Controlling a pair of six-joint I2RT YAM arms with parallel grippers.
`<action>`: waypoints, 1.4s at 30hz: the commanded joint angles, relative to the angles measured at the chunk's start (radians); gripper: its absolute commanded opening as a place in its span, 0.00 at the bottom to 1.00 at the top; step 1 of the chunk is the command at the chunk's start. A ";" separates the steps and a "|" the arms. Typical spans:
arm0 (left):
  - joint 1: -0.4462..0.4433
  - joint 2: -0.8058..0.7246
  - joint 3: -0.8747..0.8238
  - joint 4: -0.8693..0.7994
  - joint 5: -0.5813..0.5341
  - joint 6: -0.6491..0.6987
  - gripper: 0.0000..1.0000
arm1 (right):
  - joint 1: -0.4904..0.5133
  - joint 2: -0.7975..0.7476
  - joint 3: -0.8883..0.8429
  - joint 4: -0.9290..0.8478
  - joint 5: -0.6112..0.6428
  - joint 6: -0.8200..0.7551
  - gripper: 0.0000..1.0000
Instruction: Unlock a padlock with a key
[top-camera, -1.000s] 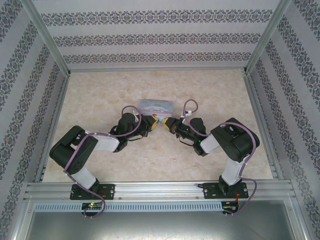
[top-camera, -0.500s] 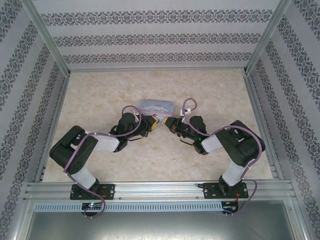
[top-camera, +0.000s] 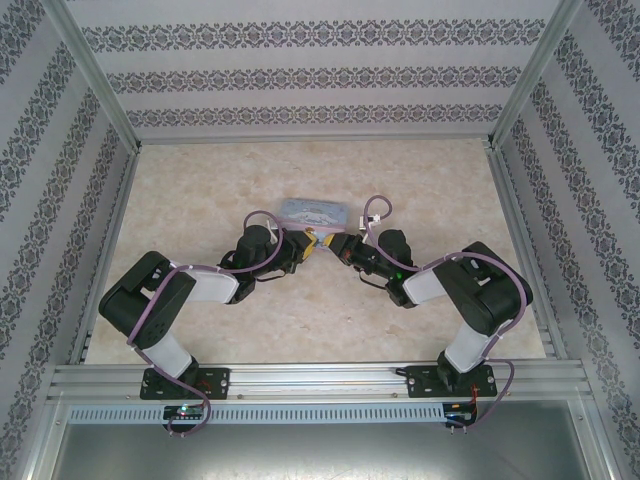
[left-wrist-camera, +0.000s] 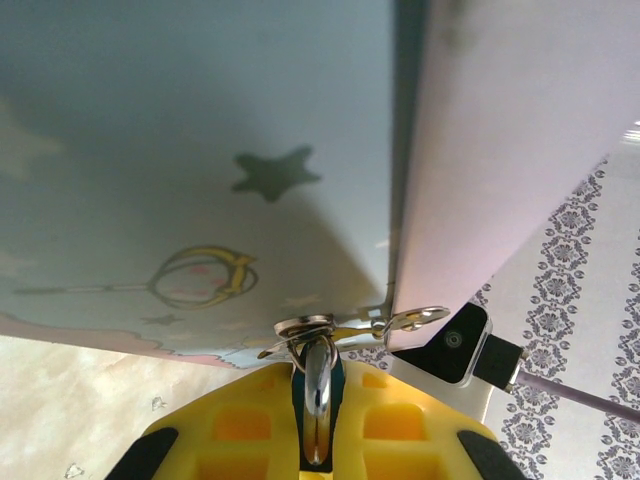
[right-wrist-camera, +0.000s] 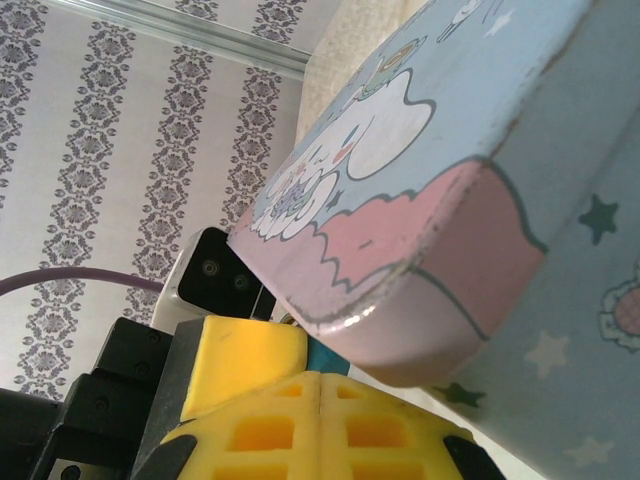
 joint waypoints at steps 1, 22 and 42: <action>-0.050 -0.030 0.025 0.129 0.076 -0.020 0.00 | 0.008 0.040 0.012 0.087 0.005 0.025 0.00; -0.061 0.020 0.007 0.259 0.066 -0.033 0.00 | -0.005 0.129 0.050 0.238 0.012 0.198 0.00; -0.070 0.026 -0.007 0.316 0.005 -0.045 0.00 | 0.023 0.124 0.097 0.237 -0.025 0.264 0.00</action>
